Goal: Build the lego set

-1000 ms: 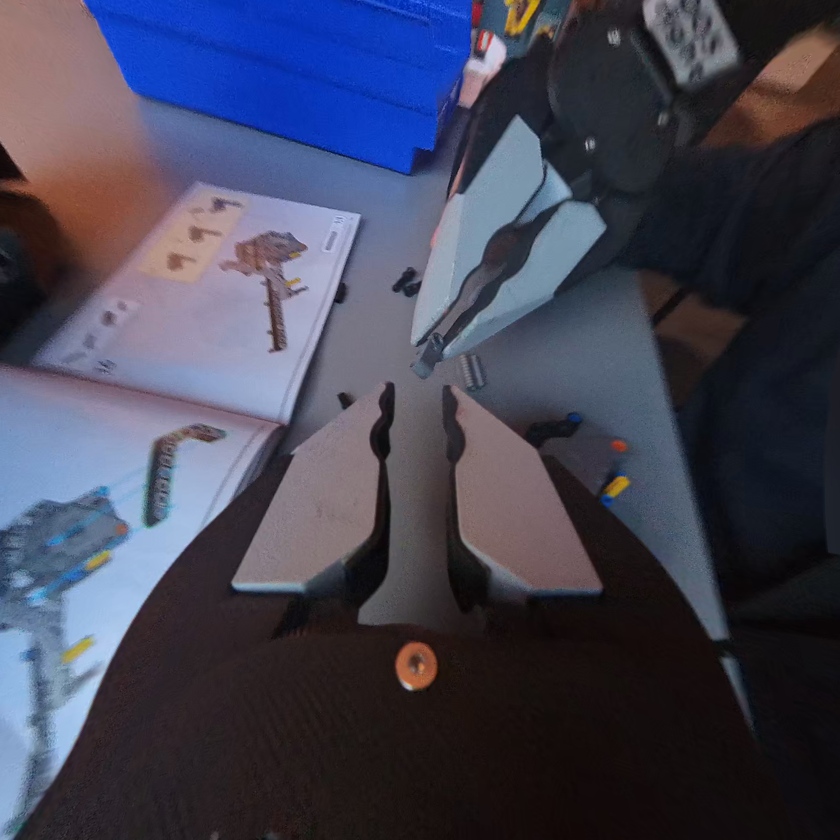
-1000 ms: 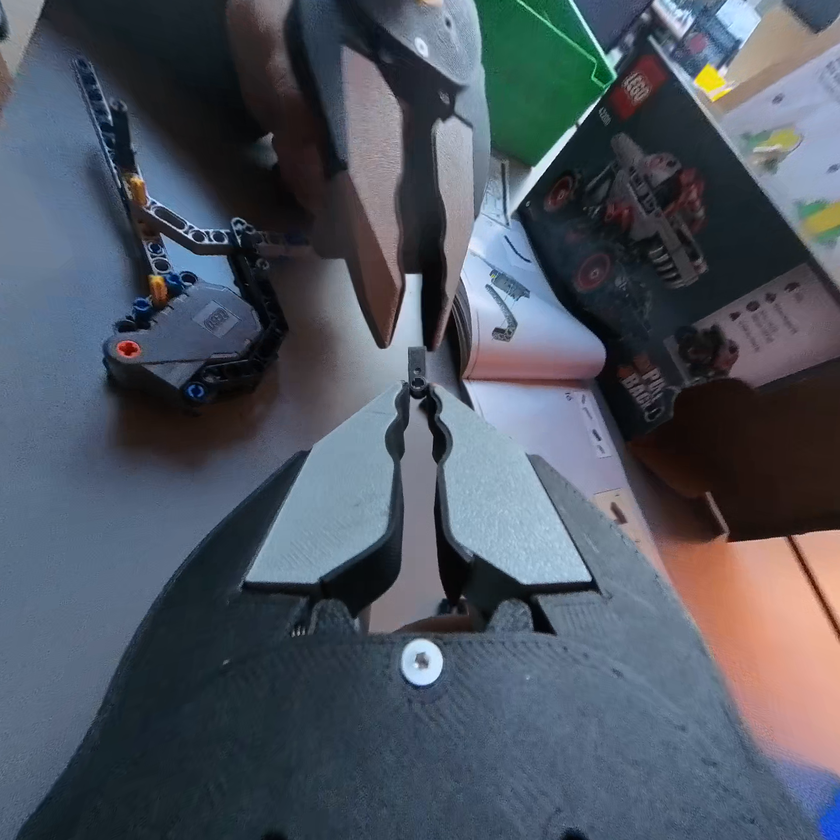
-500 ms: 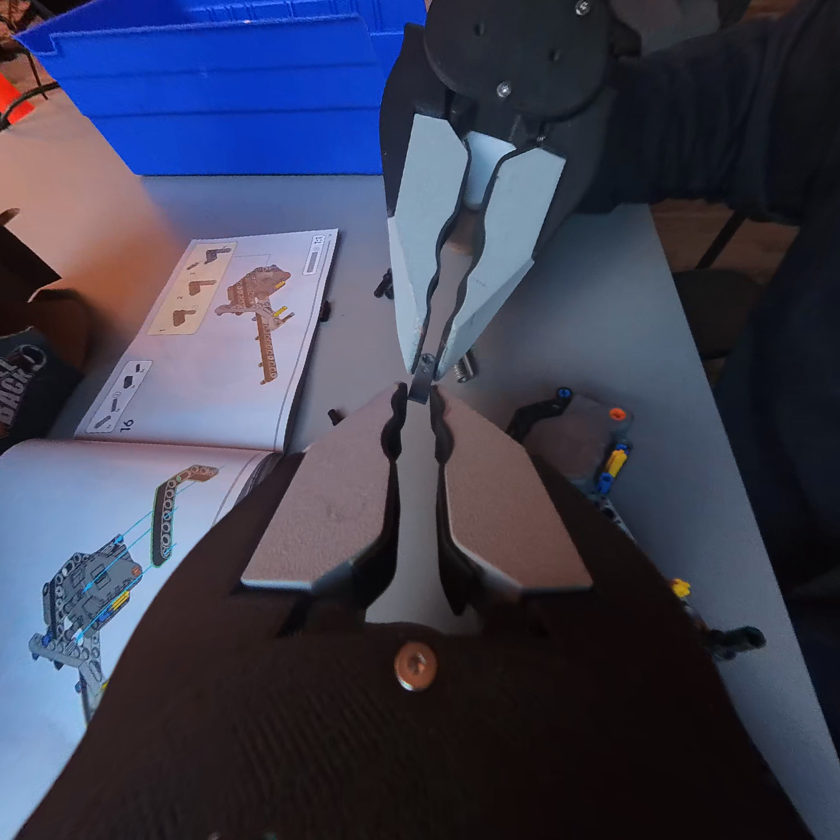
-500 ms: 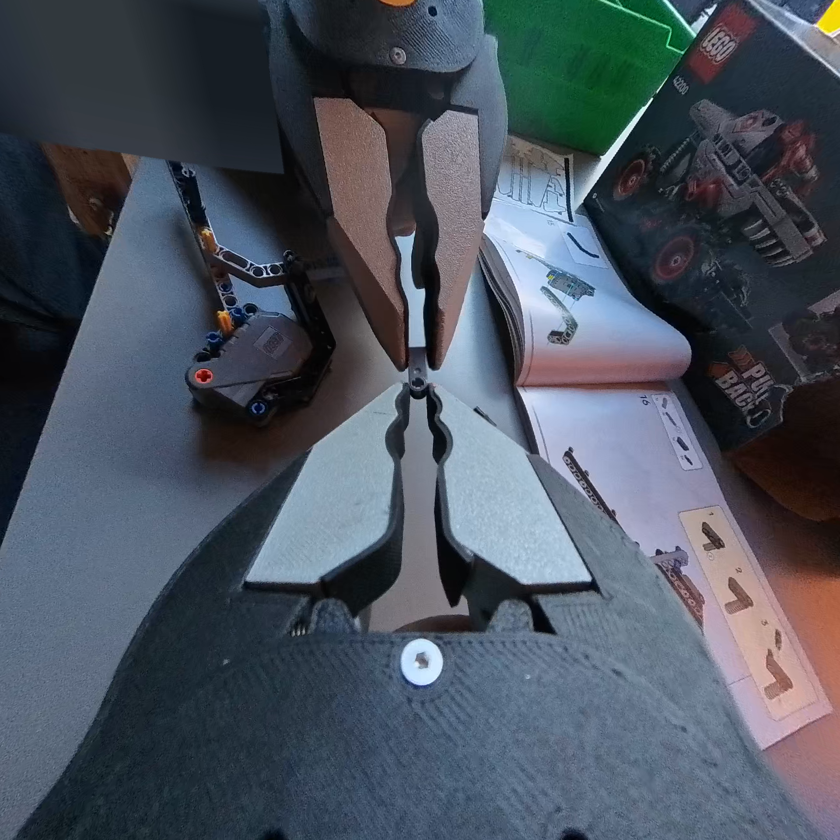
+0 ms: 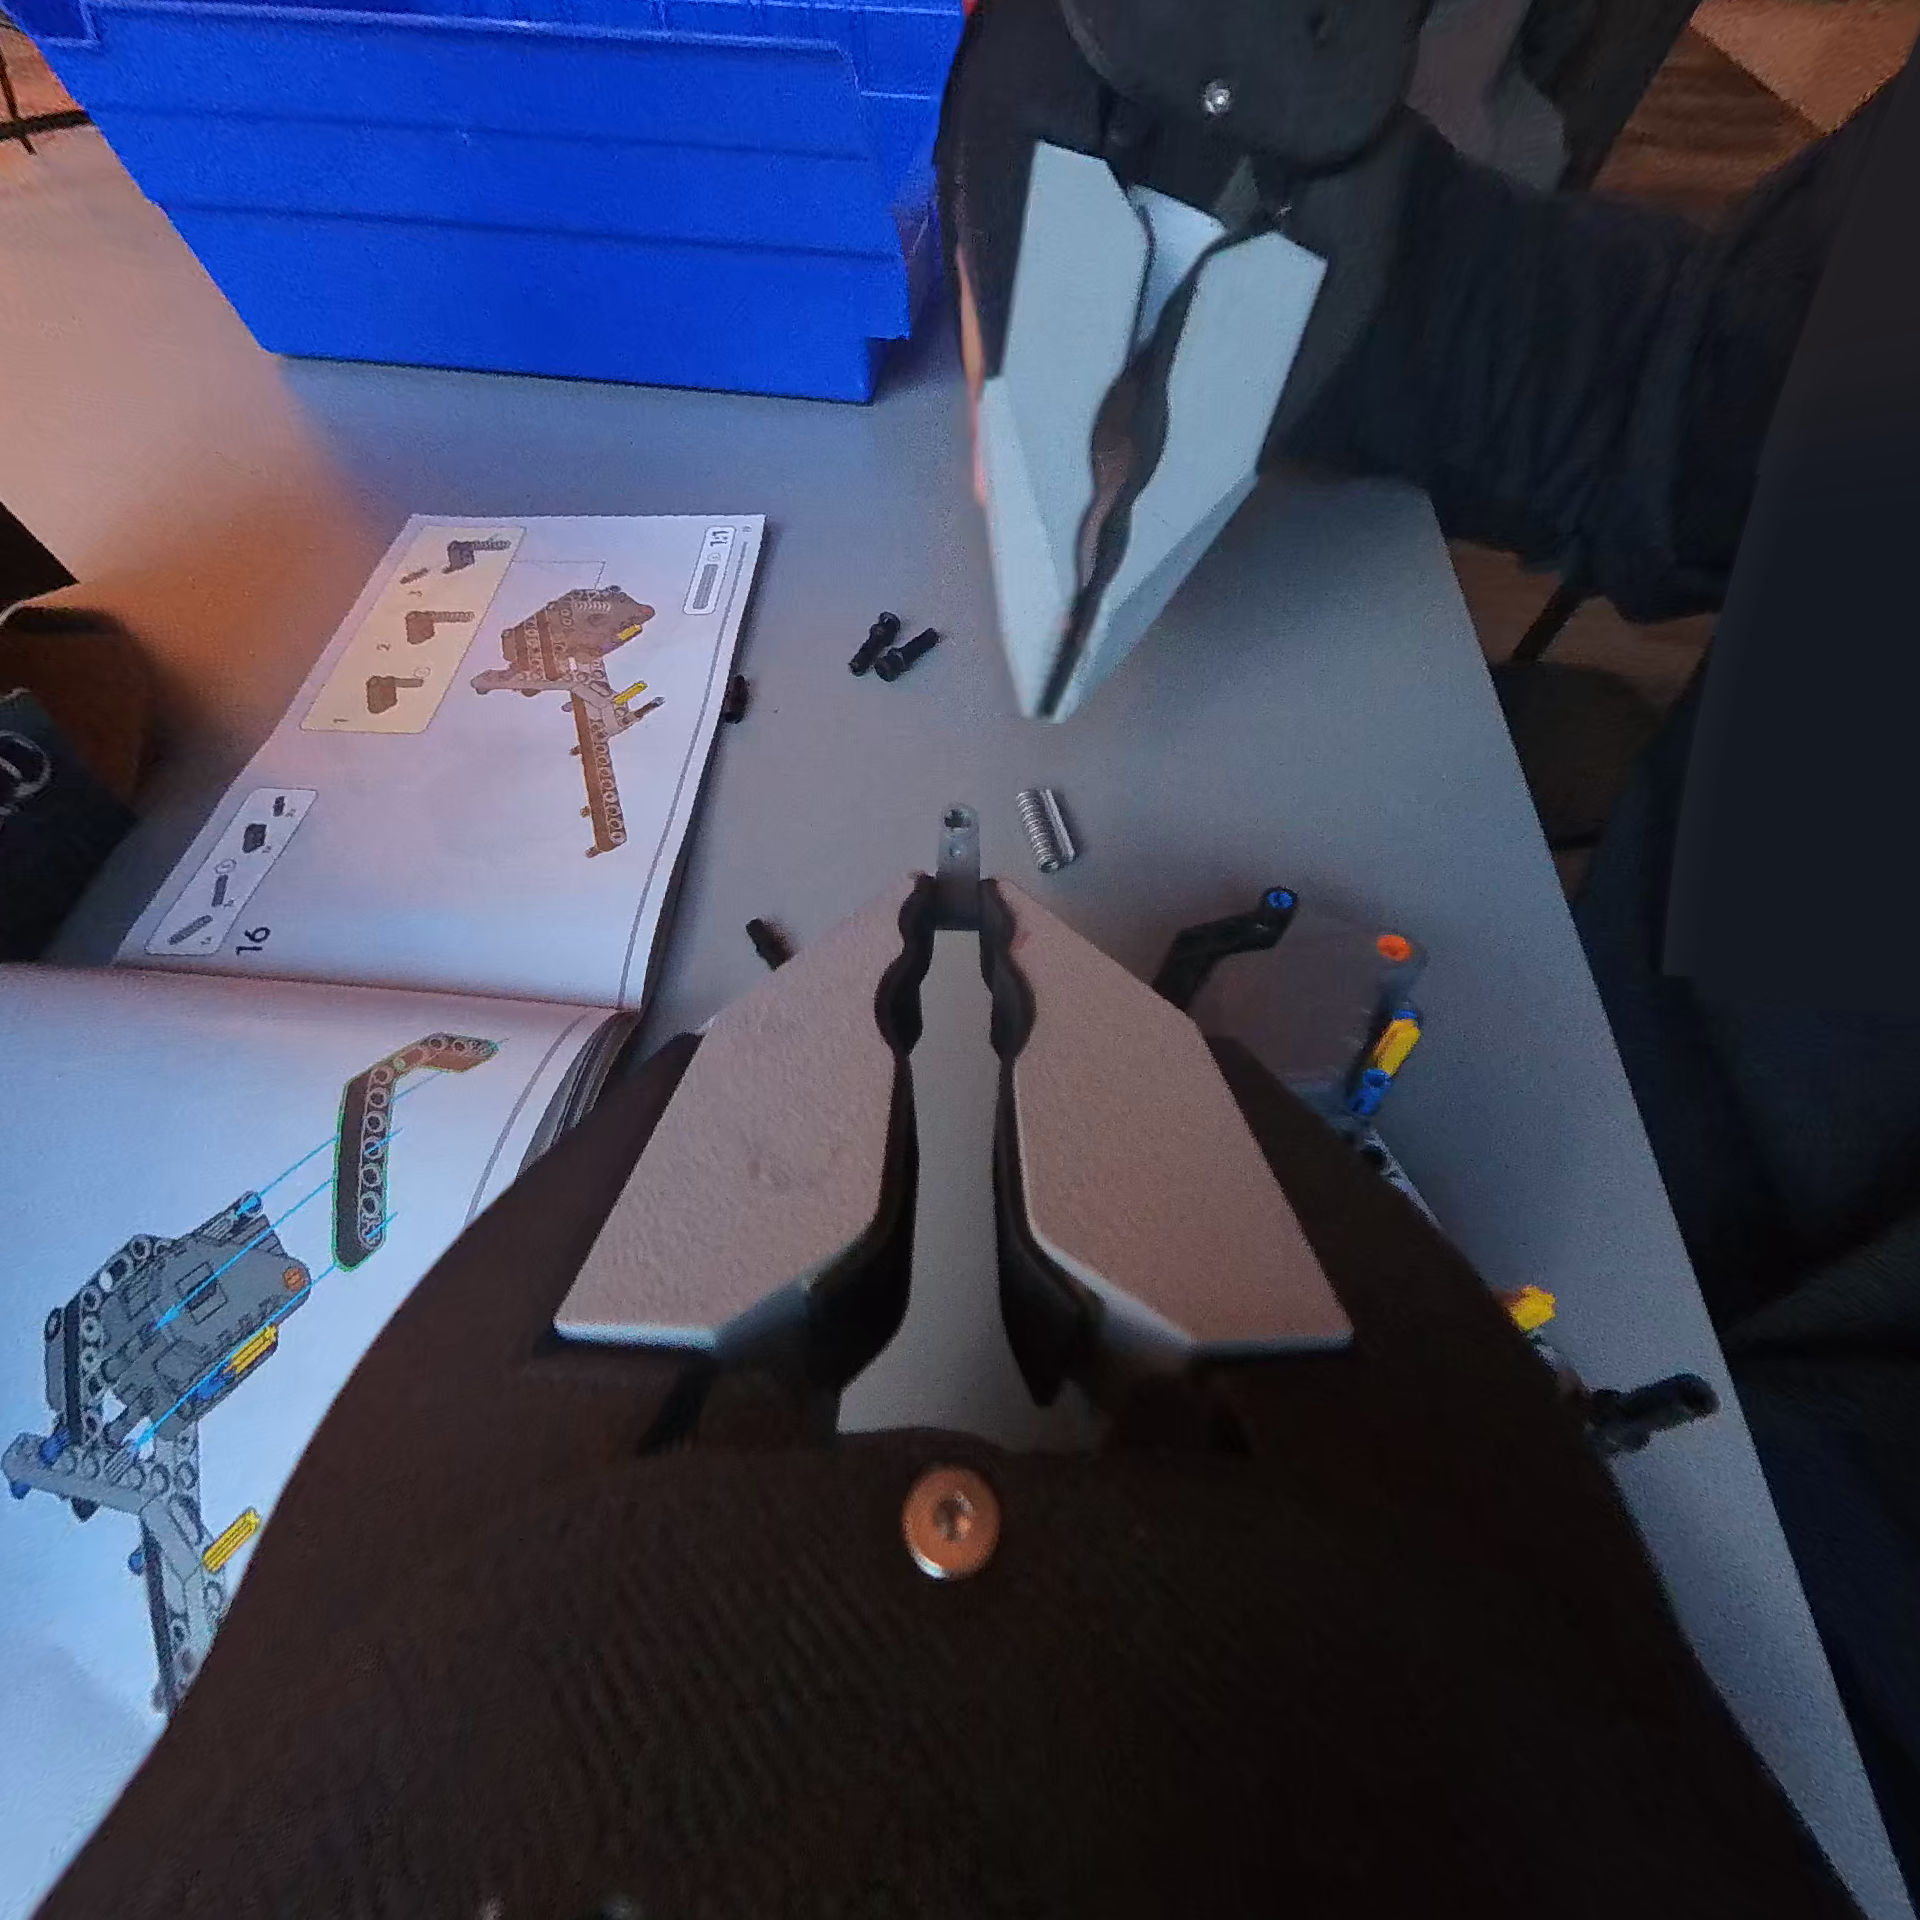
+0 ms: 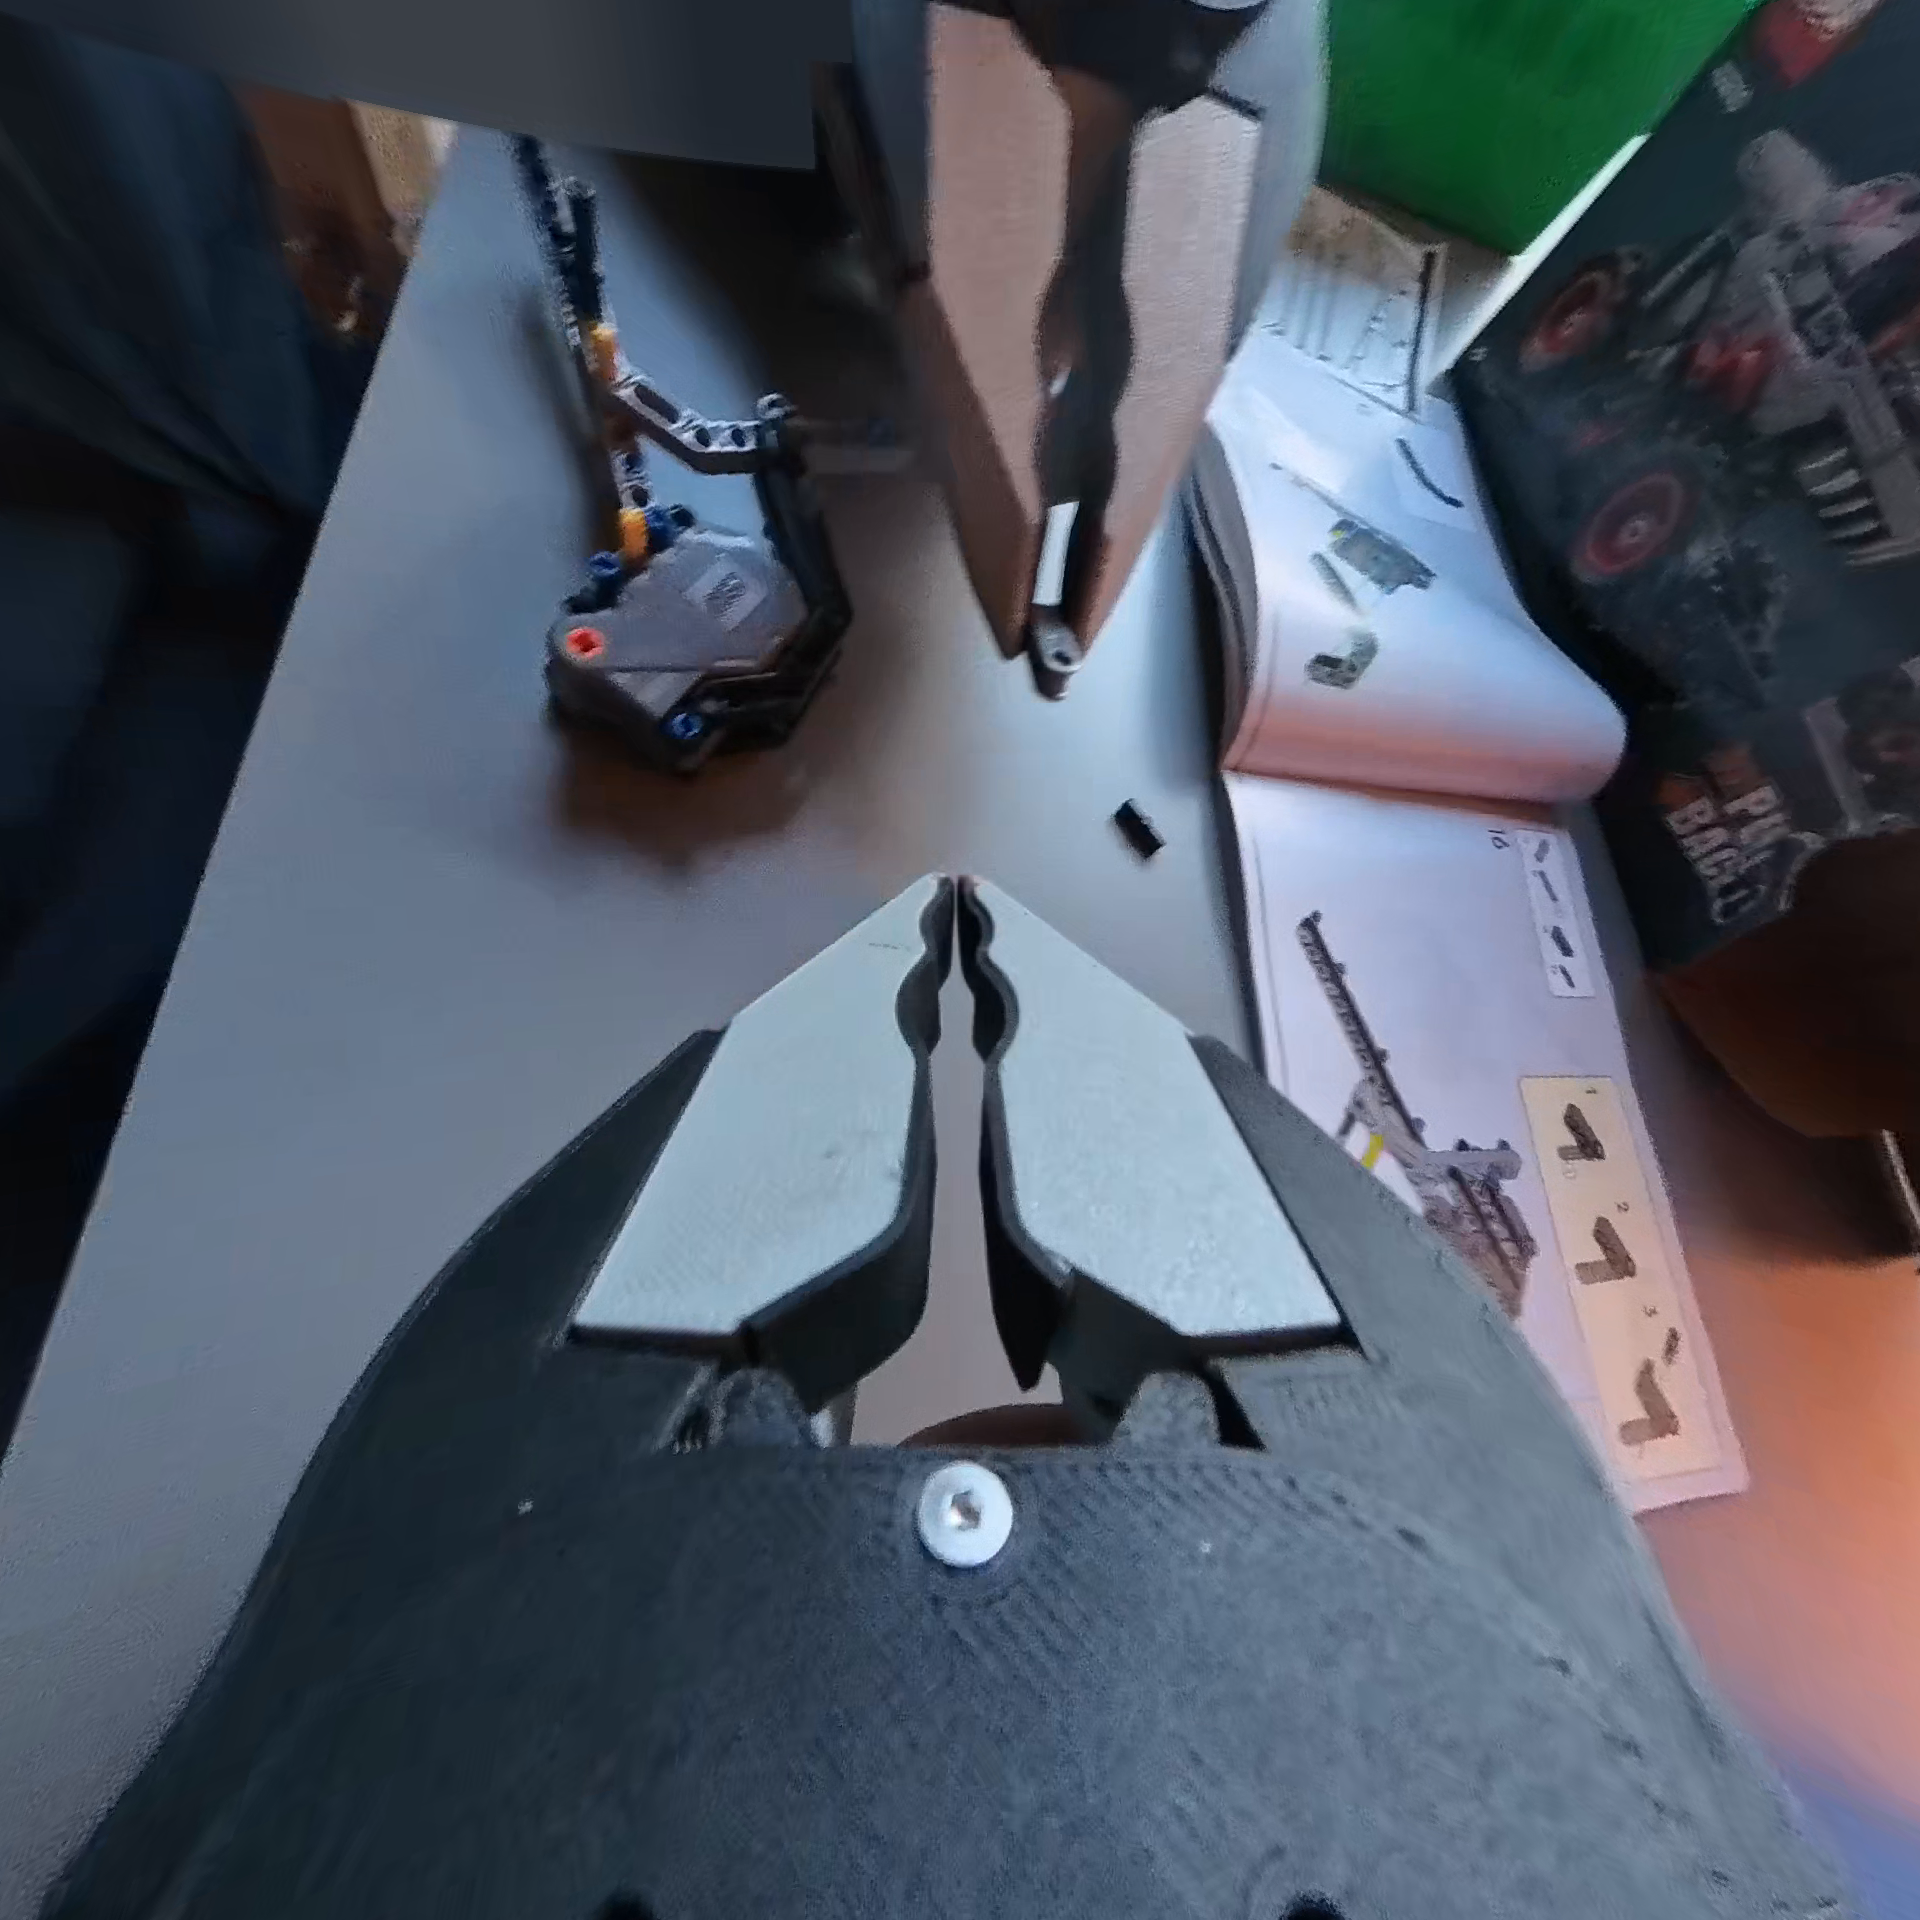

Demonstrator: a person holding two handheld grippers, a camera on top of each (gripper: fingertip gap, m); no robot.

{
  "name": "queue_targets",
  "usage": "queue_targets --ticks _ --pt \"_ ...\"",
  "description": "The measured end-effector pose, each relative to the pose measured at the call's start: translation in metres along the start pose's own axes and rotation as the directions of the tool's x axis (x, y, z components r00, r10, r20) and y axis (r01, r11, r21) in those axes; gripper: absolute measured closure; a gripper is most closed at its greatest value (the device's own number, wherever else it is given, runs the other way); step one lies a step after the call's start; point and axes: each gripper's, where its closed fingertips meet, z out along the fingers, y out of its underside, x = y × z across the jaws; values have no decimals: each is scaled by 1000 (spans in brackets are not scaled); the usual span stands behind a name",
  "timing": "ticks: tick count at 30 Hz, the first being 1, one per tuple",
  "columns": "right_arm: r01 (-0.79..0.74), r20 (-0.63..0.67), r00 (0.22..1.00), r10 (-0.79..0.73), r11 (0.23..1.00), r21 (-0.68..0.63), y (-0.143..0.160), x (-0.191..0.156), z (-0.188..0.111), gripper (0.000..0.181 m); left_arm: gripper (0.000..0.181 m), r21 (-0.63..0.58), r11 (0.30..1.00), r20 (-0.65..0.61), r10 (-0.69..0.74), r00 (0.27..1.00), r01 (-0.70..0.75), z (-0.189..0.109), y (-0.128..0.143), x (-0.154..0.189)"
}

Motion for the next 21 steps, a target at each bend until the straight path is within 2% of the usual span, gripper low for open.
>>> queue_targets --ticks 7,21 --pt "13 87 996 -2 993 -116 23 -16 9 178 175 -5 1000 3 -15 1000 15 -1 1 -2" --pt "8 101 995 9 986 -166 33 -18 18 177 175 -15 1000 0 -26 1000 26 0 2 -3"
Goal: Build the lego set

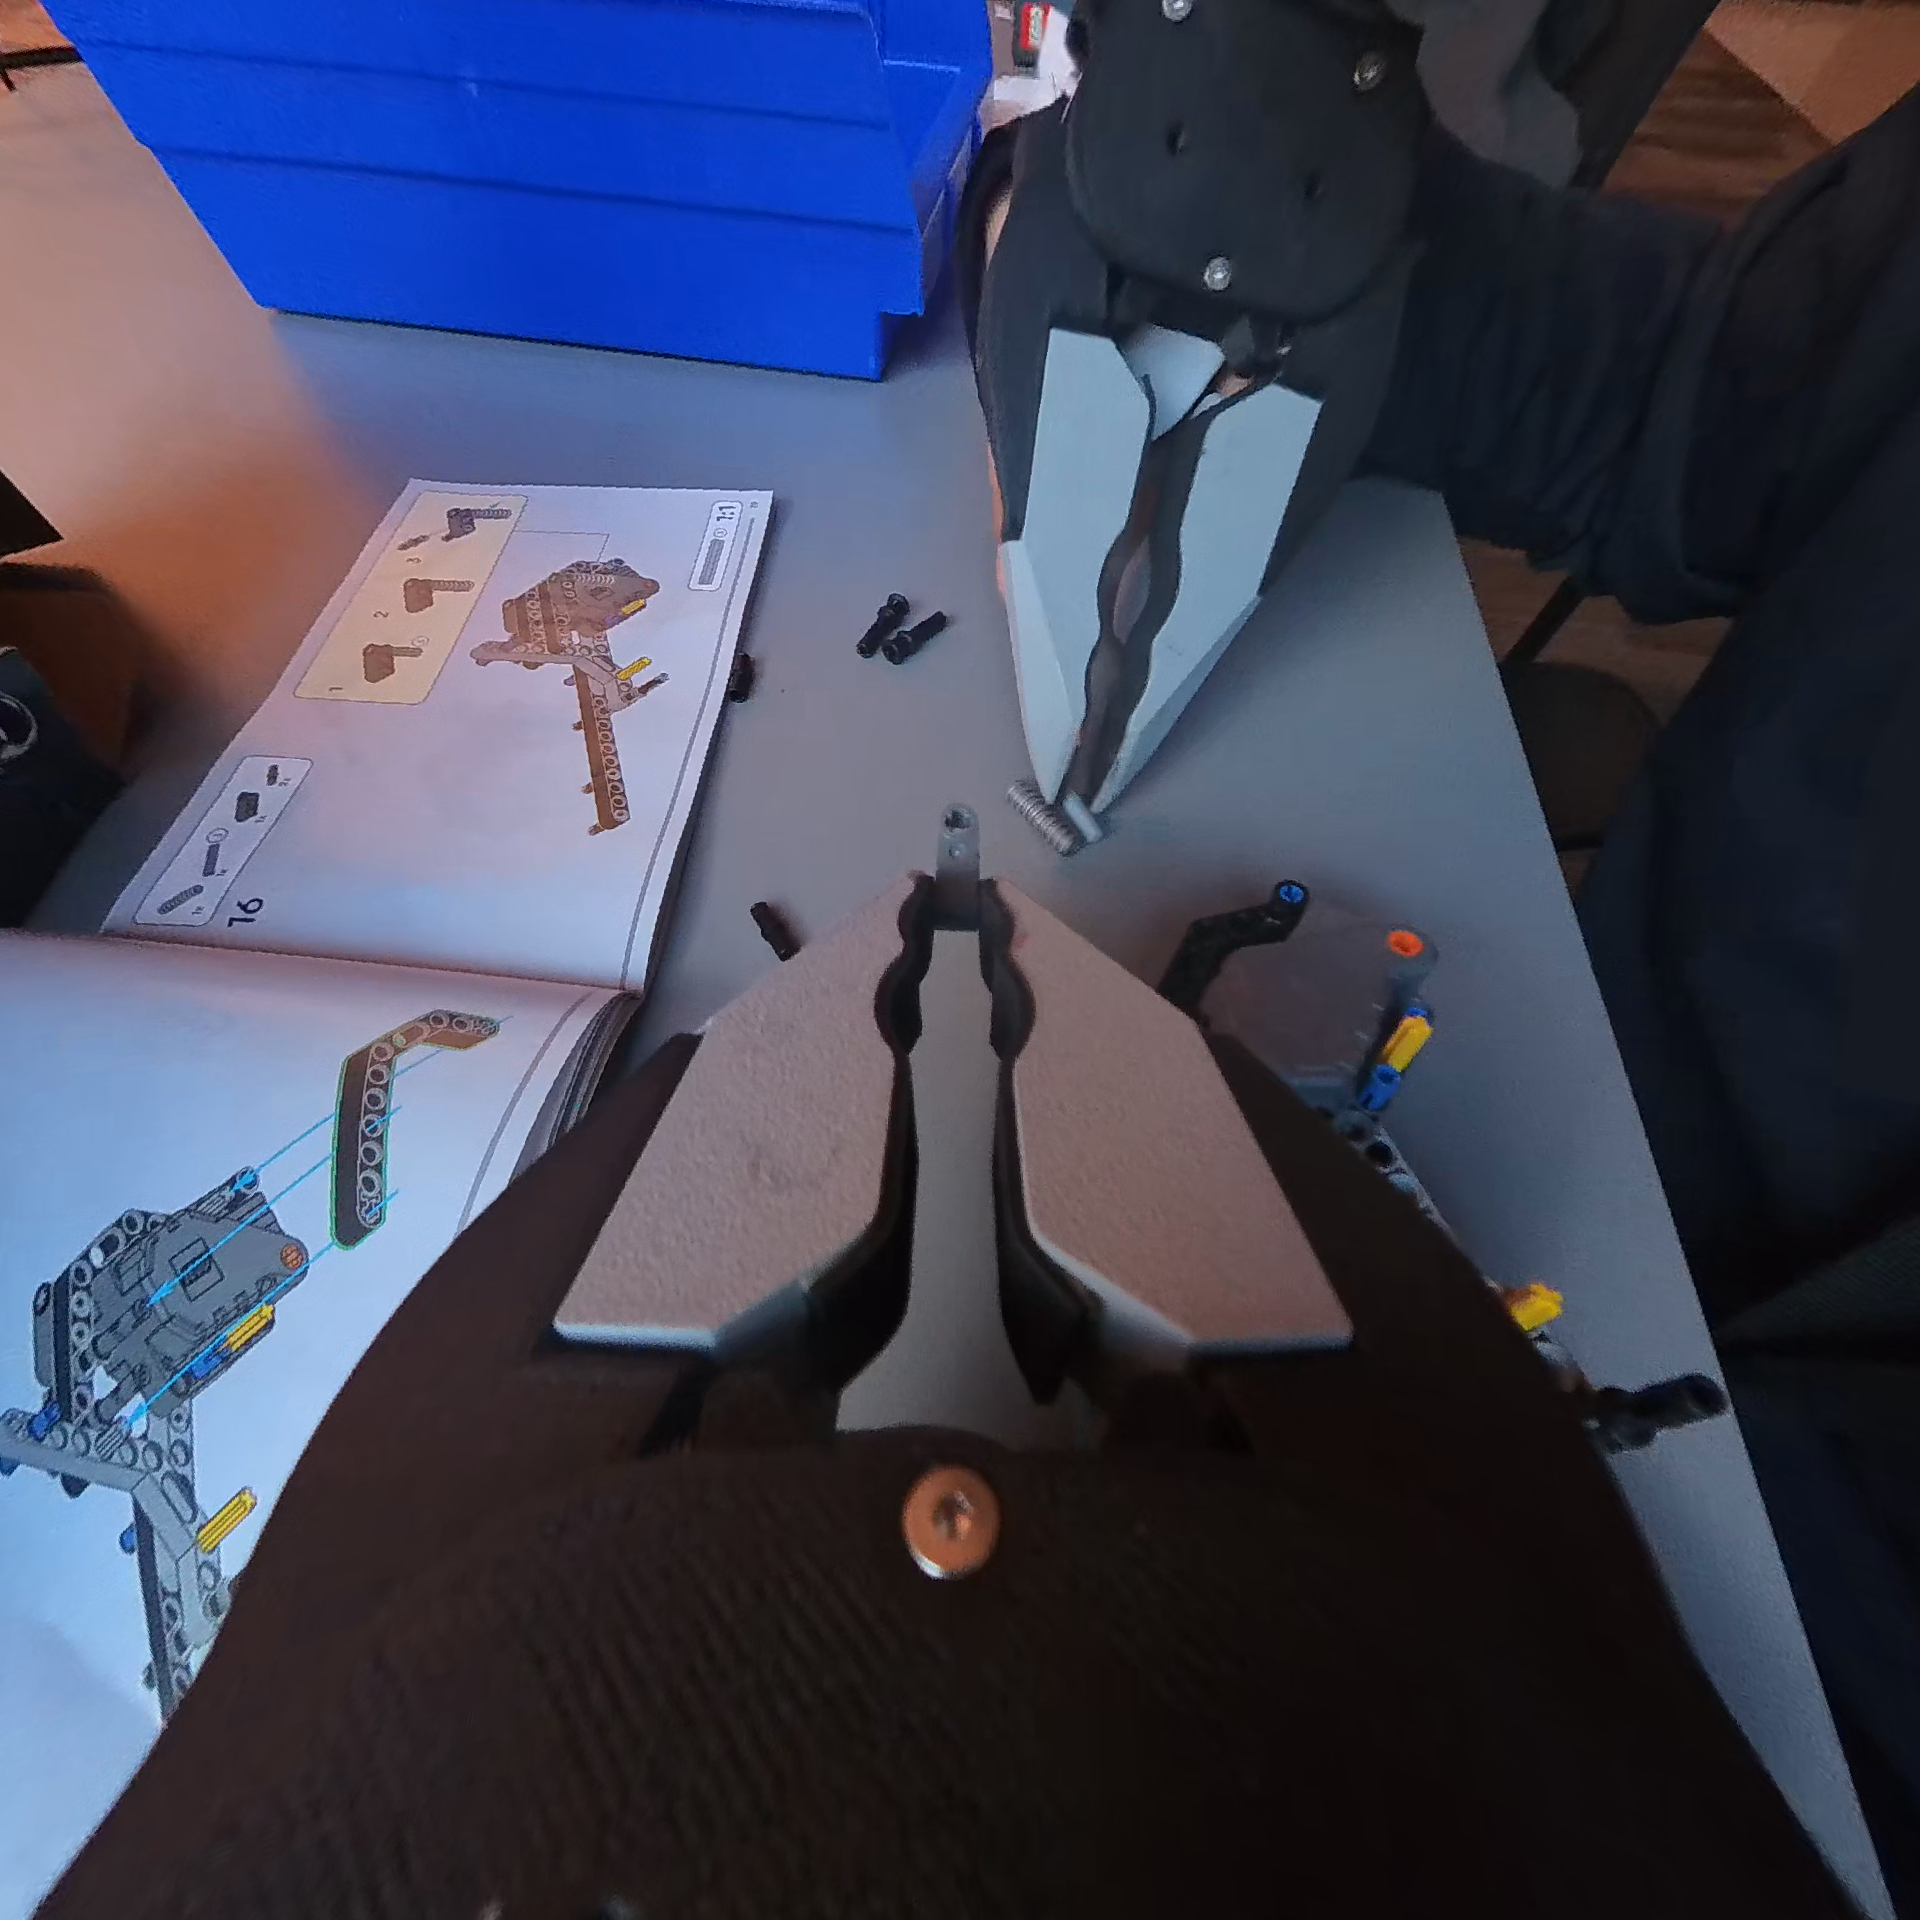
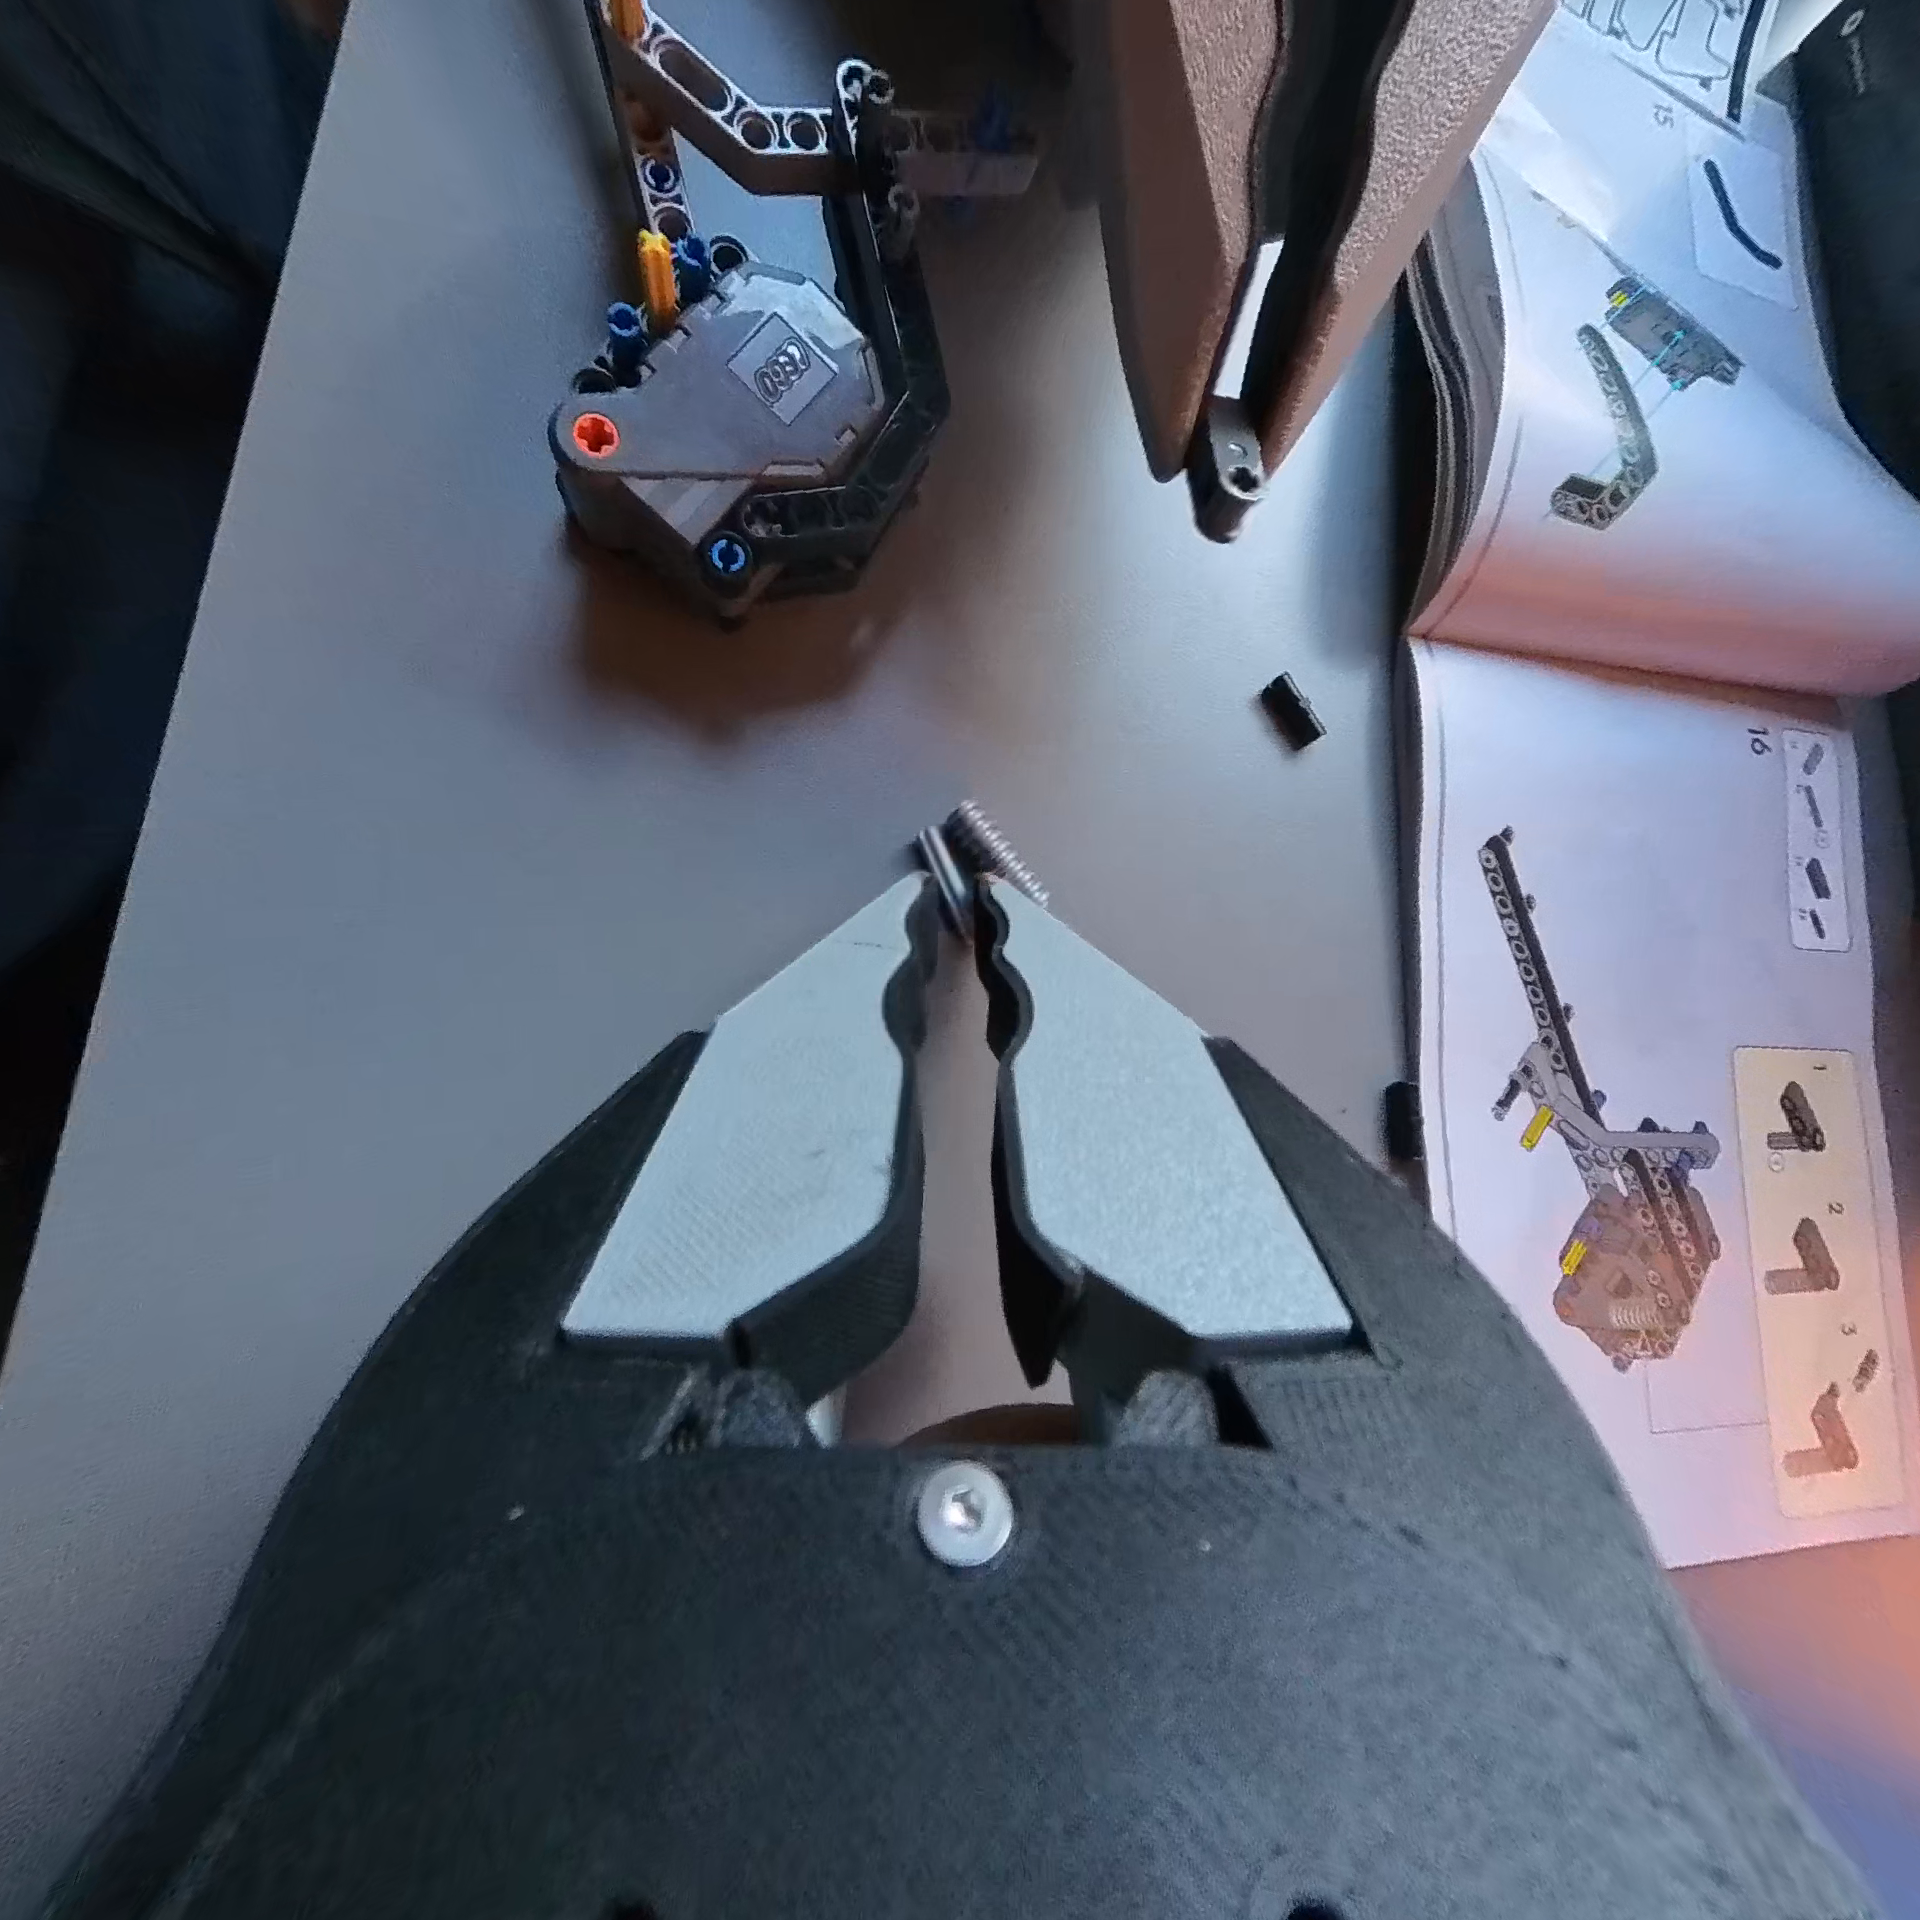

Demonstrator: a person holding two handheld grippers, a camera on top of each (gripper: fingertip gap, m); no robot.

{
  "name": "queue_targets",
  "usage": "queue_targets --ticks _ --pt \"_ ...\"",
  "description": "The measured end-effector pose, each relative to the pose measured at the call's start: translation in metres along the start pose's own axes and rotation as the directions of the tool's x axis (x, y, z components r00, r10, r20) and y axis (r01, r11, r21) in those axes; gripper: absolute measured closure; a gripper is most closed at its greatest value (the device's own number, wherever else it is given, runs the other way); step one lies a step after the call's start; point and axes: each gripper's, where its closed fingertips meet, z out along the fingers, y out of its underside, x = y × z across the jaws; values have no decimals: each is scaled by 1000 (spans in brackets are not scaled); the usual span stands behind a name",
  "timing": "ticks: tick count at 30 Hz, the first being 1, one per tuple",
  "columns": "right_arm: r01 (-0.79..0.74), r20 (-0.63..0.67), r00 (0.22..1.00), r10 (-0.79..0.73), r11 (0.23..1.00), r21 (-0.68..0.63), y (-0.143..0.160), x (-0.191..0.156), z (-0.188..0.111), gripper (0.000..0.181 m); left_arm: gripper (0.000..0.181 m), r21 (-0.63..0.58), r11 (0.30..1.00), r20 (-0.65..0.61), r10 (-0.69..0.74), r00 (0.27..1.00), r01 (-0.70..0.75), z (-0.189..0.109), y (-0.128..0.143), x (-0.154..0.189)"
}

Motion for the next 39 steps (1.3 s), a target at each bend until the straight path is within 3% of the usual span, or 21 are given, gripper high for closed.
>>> queue_targets --ticks 9,15,20,27,39 --pt "-13 34 999 13 1000 14 -1 -3 0 180 175 12 1000 -27 -4 1000 4 -1 -1 3" --pt "-68 21 998 65 963 260 -38 10 -17 180 175 117 991 -108 -55 993 67 -9 -16 10" --pt "-91 -94 984 152 879 469 -64 39 -36 180 175 265 953 -156 -109 982 148 -19 -39 11" --pt "120 -395 908 139 816 565 -95 56 -56 181 175 396 892 -51 -217 975 219 -33 -62 -7" --pt "31 -267 945 191 756 653 -102 51 -57 181 175 412 898 -128 -108 986 152 -43 -66 7"
